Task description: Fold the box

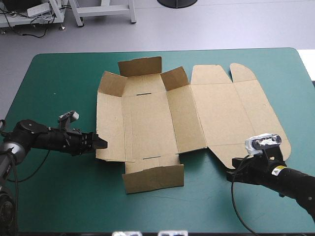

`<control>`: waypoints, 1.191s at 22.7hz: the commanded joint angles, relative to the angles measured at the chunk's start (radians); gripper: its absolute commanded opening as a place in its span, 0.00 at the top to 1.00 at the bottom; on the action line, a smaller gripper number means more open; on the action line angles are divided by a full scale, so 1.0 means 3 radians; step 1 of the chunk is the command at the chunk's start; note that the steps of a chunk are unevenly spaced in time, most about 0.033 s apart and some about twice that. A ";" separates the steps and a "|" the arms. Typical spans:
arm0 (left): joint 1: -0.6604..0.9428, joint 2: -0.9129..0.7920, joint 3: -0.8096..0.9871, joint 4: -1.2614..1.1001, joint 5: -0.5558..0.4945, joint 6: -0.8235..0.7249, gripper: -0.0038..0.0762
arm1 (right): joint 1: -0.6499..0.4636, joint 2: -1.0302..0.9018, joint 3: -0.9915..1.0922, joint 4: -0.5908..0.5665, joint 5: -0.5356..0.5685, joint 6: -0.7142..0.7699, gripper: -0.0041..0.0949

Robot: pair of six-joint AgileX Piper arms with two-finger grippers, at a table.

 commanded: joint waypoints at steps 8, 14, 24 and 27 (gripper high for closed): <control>-0.0052 0.0097 -0.0072 -0.0470 0.0040 0.0276 0.38 | 0.0005 0.0005 -0.0116 0.0093 -0.0114 0.0019 0.98; -0.0185 0.0106 -0.0072 -0.0470 -0.0066 0.0310 0.43 | 0.0005 0.0005 -0.0116 0.0093 -0.0082 0.0027 0.98; -0.0185 0.0233 -0.0072 -0.0535 -0.0028 0.0406 0.63 | 0.0005 0.0005 -0.0116 0.0093 -0.0066 0.0027 0.98; -0.0185 0.0233 -0.0101 -0.0551 0.0008 0.0468 0.85 | 0.0005 0.0005 -0.0116 0.0093 -0.0060 0.0027 0.98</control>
